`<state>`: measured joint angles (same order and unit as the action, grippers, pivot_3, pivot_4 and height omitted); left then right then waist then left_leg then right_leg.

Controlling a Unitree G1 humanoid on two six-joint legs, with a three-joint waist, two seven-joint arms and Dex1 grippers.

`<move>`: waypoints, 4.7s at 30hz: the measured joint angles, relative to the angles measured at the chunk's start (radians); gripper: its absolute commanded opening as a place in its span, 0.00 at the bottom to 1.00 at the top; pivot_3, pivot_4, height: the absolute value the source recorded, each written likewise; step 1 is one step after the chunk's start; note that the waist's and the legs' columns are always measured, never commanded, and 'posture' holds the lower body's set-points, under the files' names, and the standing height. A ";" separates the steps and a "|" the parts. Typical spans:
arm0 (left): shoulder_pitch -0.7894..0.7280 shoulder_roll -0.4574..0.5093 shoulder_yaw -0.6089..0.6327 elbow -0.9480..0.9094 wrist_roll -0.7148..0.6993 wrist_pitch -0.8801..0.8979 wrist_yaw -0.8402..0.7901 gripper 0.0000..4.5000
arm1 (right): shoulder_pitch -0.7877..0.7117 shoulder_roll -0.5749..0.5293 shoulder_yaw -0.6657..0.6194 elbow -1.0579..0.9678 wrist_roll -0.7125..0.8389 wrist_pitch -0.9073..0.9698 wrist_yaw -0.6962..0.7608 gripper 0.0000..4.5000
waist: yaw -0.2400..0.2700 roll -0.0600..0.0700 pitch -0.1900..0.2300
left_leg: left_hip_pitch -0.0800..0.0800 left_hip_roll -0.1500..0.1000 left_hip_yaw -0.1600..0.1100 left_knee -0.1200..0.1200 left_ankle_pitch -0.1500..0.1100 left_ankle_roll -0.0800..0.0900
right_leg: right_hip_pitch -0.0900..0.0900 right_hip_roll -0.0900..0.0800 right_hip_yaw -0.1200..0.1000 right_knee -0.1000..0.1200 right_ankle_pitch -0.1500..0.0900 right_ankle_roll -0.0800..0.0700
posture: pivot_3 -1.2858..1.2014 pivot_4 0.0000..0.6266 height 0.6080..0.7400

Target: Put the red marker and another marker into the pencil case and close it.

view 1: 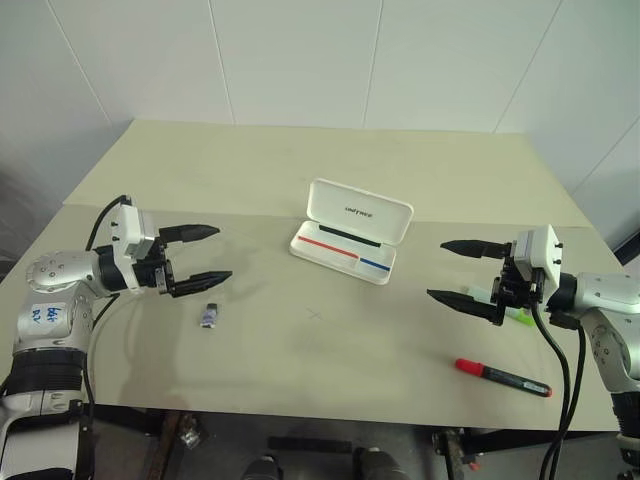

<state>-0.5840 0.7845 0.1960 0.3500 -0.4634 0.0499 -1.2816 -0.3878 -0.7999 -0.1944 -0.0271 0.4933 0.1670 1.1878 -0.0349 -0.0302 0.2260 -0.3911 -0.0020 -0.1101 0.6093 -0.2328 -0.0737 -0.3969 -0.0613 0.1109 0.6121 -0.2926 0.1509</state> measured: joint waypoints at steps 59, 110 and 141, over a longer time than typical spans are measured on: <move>0.025 -0.061 -0.028 -0.097 0.016 0.049 0.069 1.00 | -0.530 0.276 0.468 0.598 -0.446 -0.191 0.083 0.46 | -0.025 0.000 0.000 | 0.000 0.000 0.000 0.002 0.001 -0.001 | -0.004 0.000 0.000 0.009 -0.001 -0.001 | 0.52 0.24 1.00; -0.026 0.019 -0.018 0.014 0.042 -0.010 -0.003 1.00 | -0.619 0.270 0.503 0.541 -0.559 -0.081 0.296 0.01 | -0.046 0.001 0.000 | -0.011 0.000 -0.002 0.003 0.004 -0.004 | -0.017 0.000 0.000 0.017 -0.001 -0.002 | 0.52 0.24 1.00; 0.123 0.024 0.024 -0.068 0.036 0.017 0.029 1.00 | -0.296 0.067 0.541 -0.087 -0.440 0.434 0.225 0.01 | -0.038 0.000 0.000 | -0.011 -0.001 -0.002 0.004 0.004 -0.004 | -0.017 0.000 -0.001 0.016 -0.001 -0.002 | 0.52 0.24 1.00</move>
<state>-0.4609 0.8082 0.2196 0.2817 -0.4278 0.0669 -1.2526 -0.6838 -0.7331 0.3462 -0.1137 0.0537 0.6012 1.4132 -0.0733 -0.0297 0.2263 -0.4026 -0.0025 -0.1121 0.6137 -0.2292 -0.0773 -0.4143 -0.0610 0.1098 0.6280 -0.2933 0.1493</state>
